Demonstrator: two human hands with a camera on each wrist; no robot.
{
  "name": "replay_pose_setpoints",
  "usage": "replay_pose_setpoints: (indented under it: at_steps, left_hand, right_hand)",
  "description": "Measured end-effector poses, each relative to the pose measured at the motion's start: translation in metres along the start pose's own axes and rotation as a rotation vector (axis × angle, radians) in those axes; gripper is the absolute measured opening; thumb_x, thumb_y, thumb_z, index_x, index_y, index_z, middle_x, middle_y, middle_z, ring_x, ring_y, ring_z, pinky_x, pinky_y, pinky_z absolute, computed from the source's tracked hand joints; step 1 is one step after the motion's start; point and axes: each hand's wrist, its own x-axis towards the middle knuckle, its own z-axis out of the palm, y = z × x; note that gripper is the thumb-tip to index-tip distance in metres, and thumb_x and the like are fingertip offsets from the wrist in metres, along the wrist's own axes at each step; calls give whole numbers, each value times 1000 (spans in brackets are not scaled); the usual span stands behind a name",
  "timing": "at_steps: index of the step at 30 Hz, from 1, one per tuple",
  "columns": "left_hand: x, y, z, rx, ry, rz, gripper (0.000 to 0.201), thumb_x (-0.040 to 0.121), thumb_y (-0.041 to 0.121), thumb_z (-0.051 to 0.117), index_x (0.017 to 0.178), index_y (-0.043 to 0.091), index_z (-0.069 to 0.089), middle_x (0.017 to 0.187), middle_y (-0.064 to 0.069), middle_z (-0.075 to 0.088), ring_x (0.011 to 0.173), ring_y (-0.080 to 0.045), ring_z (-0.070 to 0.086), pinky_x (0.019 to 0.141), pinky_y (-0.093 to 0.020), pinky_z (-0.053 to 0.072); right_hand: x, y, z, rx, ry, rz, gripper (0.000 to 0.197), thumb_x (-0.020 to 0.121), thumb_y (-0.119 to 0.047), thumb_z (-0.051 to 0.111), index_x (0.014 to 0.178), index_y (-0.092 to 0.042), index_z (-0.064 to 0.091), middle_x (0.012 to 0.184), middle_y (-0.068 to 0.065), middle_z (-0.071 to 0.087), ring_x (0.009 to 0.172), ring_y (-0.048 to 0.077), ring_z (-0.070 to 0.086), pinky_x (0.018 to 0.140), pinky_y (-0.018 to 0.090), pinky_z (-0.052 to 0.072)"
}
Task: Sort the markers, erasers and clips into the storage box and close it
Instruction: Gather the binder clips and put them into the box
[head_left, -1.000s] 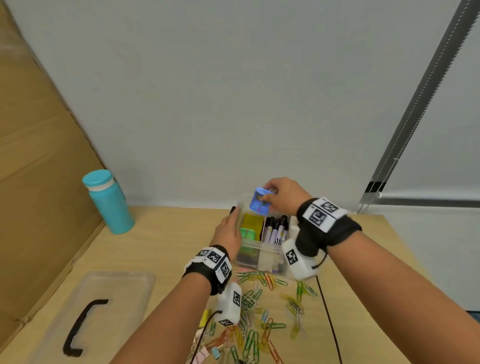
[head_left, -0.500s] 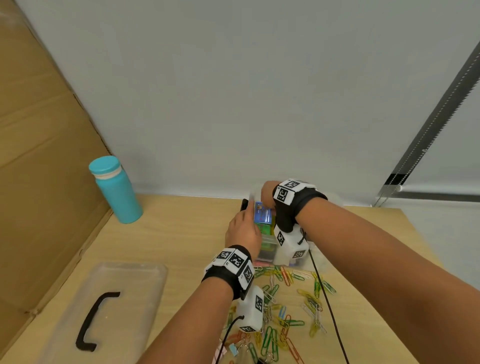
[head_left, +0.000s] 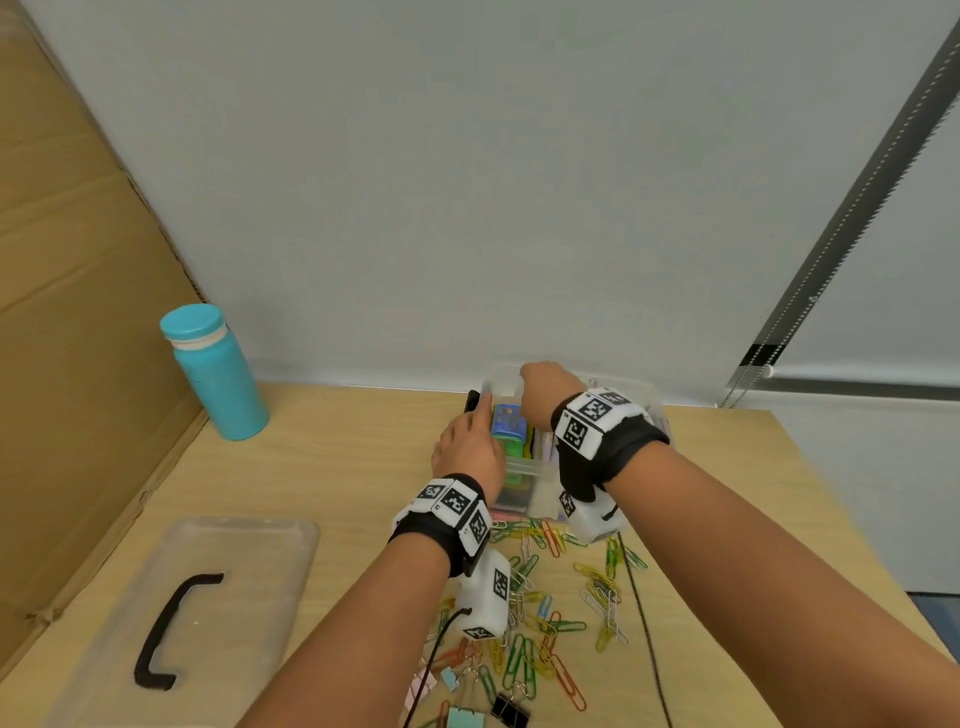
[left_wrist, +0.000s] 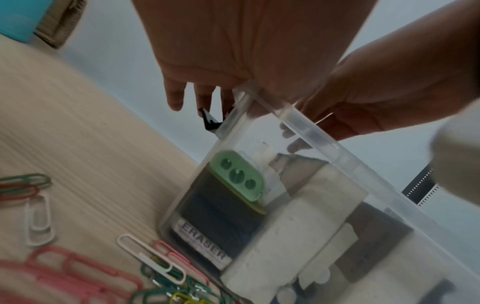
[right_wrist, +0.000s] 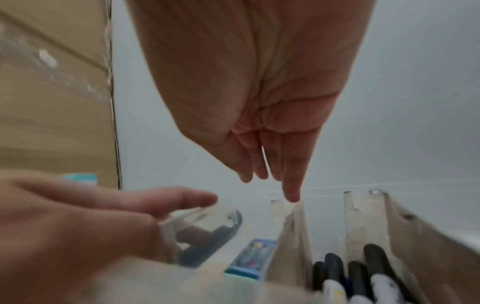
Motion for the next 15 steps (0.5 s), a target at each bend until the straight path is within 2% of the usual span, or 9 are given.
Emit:
replay_pose_setpoints:
  at_steps: [3, 5, 7, 9, 12, 15]
  left_hand:
    - [1, -2, -5, -28, -81, 7, 63, 98, 20, 35, 151, 29, 3, 147, -13, 33, 135, -33, 30, 111, -46, 30]
    - [-2, -7, -15, -122, -102, 69, 58, 100, 25, 32, 151, 27, 5, 153, -11, 23, 140, -31, 21, 114, -45, 22]
    - [-13, -17, -31, -237, -37, 125, 54, 100, 25, 33, 150, 25, 11, 154, -7, 22, 141, -28, 19, 114, -39, 18]
    - [-32, -34, -49, -269, 58, 160, 50, 100, 21, 36, 148, 23, 20, 151, -5, 28, 139, -24, 22, 111, -31, 17]
    - [-66, -69, -67, -164, 44, 170, 40, 99, 20, 40, 138, 25, 38, 141, -2, 40, 132, -20, 32, 110, -32, 25]
    - [-102, -94, -68, -76, -175, 188, 25, 96, 24, 46, 119, 31, 54, 124, 5, 54, 116, -10, 49, 105, -34, 40]
  right_hand:
    - [-38, 5, 3, 202, 128, -41, 42, 94, -11, 45, 135, -6, 46, 138, 13, 49, 122, 28, 52, 100, 37, 45]
    - [-62, 12, 12, 277, 224, -85, 42, 94, -16, 45, 136, -11, 45, 138, 9, 48, 119, 26, 53, 97, 38, 47]
    - [-89, 19, 21, 321, 347, -148, 39, 95, -21, 44, 134, -15, 47, 134, 4, 51, 115, 22, 54, 91, 39, 50]
    - [-111, 27, 34, 340, 452, -212, 35, 95, -22, 44, 130, -18, 49, 127, 0, 53, 115, 18, 51, 89, 35, 50]
    - [-142, 34, 60, 336, 529, -318, 30, 95, -18, 46, 124, -18, 53, 123, -2, 55, 115, 13, 49, 90, 26, 47]
    - [-164, 35, 94, 289, 451, -422, 21, 93, -20, 48, 112, -22, 57, 111, -7, 55, 106, 9, 50, 85, 22, 47]
